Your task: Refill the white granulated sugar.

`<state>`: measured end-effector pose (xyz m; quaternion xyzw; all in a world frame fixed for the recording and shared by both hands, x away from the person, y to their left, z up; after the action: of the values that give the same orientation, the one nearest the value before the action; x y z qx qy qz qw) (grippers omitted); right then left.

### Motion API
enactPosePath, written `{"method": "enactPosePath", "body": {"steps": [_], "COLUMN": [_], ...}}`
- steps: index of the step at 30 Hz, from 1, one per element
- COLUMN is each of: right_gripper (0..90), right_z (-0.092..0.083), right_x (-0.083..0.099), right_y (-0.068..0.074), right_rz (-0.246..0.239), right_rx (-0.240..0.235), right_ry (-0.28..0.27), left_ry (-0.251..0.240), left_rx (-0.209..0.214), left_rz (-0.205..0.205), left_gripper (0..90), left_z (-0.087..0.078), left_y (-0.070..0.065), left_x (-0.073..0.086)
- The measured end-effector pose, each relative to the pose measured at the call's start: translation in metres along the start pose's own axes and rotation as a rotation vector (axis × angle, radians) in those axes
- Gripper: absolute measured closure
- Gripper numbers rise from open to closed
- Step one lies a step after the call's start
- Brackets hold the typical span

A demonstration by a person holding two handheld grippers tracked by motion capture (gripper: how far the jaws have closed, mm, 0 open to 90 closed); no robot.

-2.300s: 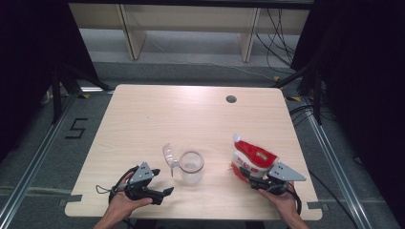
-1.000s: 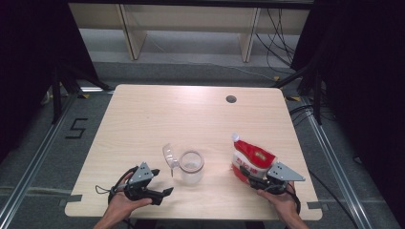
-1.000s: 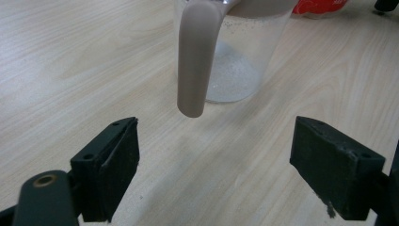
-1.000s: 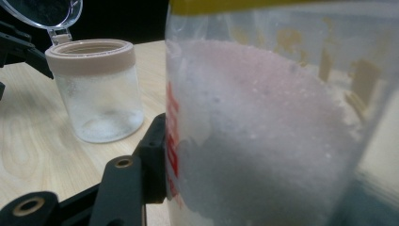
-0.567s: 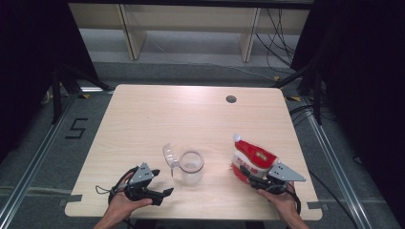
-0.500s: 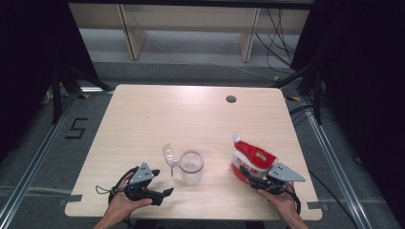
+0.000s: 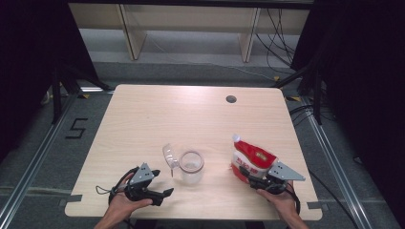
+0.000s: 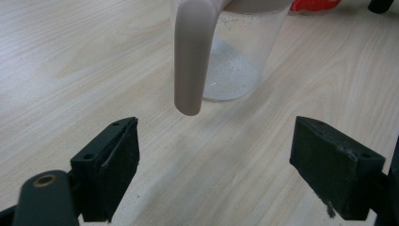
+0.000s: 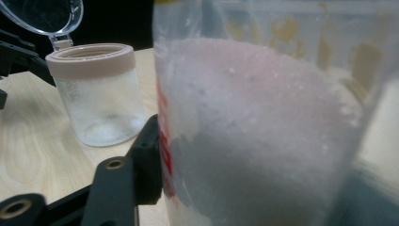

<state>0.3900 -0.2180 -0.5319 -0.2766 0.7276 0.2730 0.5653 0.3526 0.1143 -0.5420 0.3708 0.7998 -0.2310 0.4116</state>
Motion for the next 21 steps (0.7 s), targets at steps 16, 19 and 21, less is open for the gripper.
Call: {"method": "enactPosePath", "body": {"steps": [16, 19, 21], "right_gripper": [47.7, 48.2, 48.3], "right_z": [-0.0007, -0.0008, -0.0007], "right_x": [-0.0003, -0.003, -0.0034], "right_y": [0.0009, 0.0052, 0.0073], "right_rz": [-0.041, -0.097, -0.086], "right_rx": [0.003, 0.007, 0.006], "right_ry": [0.04, 0.048, 0.045], "left_ry": [0.016, 0.017, 0.017], "left_rx": [0.005, 0.004, 0.002], "left_rz": [-0.003, 0.016, -0.004], "left_gripper": [15.9, 15.9, 15.9], "left_z": [0.0014, 0.0011, 0.0004], "left_y": [0.0001, 0.001, 0.0001], "left_x": [0.001, 0.0006, 0.0008]}}
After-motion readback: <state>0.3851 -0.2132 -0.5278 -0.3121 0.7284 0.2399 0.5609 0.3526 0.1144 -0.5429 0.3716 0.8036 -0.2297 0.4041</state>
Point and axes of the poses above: each handheld gripper's, and its own axes: z roughly forward along the jaws, x roughly out of its underside, y roughly to its left, the point moved 7 cm from there along z, roughly forward along the jaws, and after that the axes turned 3 degrees about z, right-handed, at the moved point
